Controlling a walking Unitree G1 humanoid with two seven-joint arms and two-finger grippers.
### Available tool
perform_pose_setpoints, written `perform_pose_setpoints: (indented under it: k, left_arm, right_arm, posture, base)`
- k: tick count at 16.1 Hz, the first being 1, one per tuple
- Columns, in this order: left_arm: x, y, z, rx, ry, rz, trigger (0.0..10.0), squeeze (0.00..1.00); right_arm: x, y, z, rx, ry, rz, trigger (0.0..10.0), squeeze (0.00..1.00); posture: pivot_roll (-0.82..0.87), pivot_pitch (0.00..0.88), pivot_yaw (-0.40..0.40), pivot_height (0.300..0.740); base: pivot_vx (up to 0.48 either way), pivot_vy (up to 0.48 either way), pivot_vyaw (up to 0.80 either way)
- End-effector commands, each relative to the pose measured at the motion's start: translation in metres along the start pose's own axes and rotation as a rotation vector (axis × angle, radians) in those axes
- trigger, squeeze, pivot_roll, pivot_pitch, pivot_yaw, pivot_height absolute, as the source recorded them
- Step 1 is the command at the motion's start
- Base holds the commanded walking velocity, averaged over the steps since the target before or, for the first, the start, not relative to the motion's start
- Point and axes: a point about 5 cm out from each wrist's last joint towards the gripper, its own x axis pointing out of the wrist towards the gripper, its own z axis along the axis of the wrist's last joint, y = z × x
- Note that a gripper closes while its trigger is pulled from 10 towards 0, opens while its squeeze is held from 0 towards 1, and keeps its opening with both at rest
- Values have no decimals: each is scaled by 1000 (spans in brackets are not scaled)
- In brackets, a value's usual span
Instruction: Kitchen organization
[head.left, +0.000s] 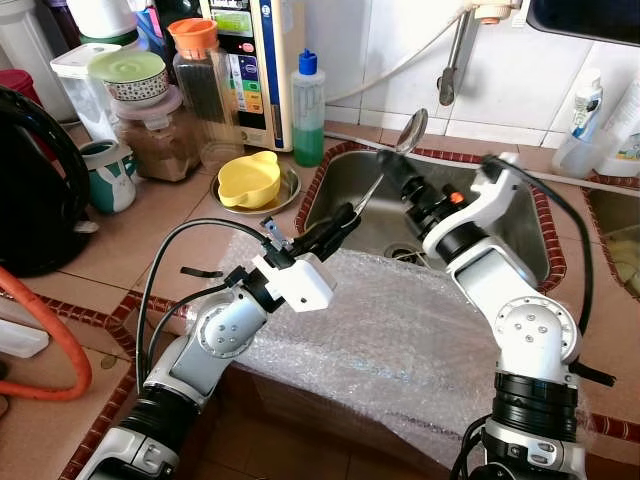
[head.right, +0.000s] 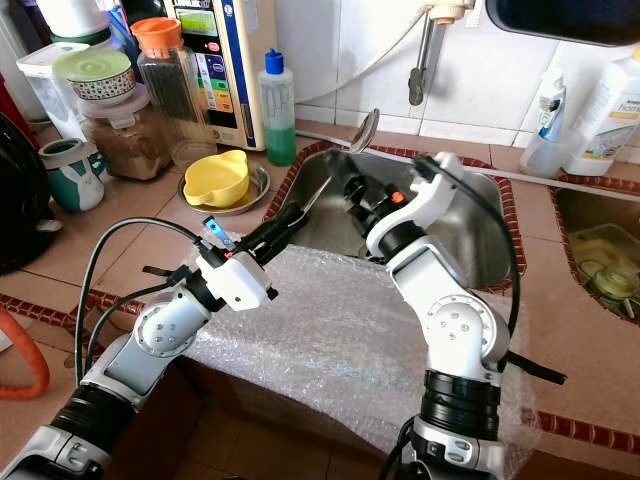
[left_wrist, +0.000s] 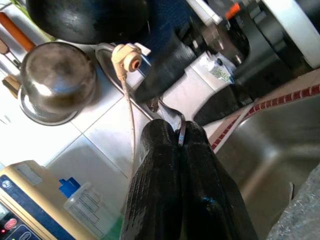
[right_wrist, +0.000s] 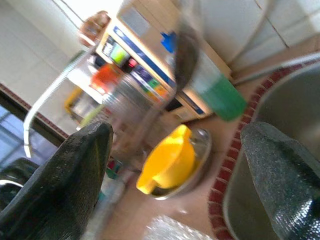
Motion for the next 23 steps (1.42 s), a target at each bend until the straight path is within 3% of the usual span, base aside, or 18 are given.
perform_pose_setpoints:
  k: [1,2,3,4,9,14,15,17,18,23]
  left_arm:
    - [2,3,4,18,-25,5,0,0]
    - [3,2,4,17,-27,4,0,0]
    - [3,1,4,16,-32,2,0,0]
    - [3,0,5,14,-33,5,0,0]
    - [-2,-3,2,15,-13,-3,0,0]
    - [-4,-5,0,11,5,0,0,0]
    - [-4,-5,0,10,6,0,0,0]
    - [-4,-6,-1,10,10,-2,0,0]
    - [-4,-6,-2,10,13,-2,0,0]
    - [-4,-5,-2,12,16,-3,0,0]
  right_arm:
    - [7,3,-2,-13,29,-14,10000,0]
    - [8,3,-2,-13,31,-19,10000,0]
    - [13,2,-5,-17,45,-42,3176,0]
    - [17,1,-5,-23,48,-68,0,0]
    - [30,1,-6,15,65,-131,0,0]
    - [30,1,-5,33,105,-125,0,0]
    - [29,2,-5,40,114,-116,1098,0]
    - [27,7,-3,38,116,-80,10000,0]
    - [25,8,-2,34,121,-69,10000,1000]
    - [24,10,-5,42,145,-59,10000,1000]
  posture:
    - [-67,18,38,740]
    - [-67,18,38,740]
    - [-67,18,38,740]
    - [-71,18,39,740]
    - [-66,21,35,740]
    - [-70,25,33,740]
    - [-70,25,33,740]
    - [-70,25,33,740]
    - [-74,27,35,740]
    - [-73,27,36,740]
  base:
    - [0,0,0]
    - [0,0,0]
    - [0,0,0]
    - [0,0,0]
    - [0,0,0]
    - [0,0,0]
    - [0,0,0]
    - [0,0,0]
    - [0,0,0]
    - [0,0,0]
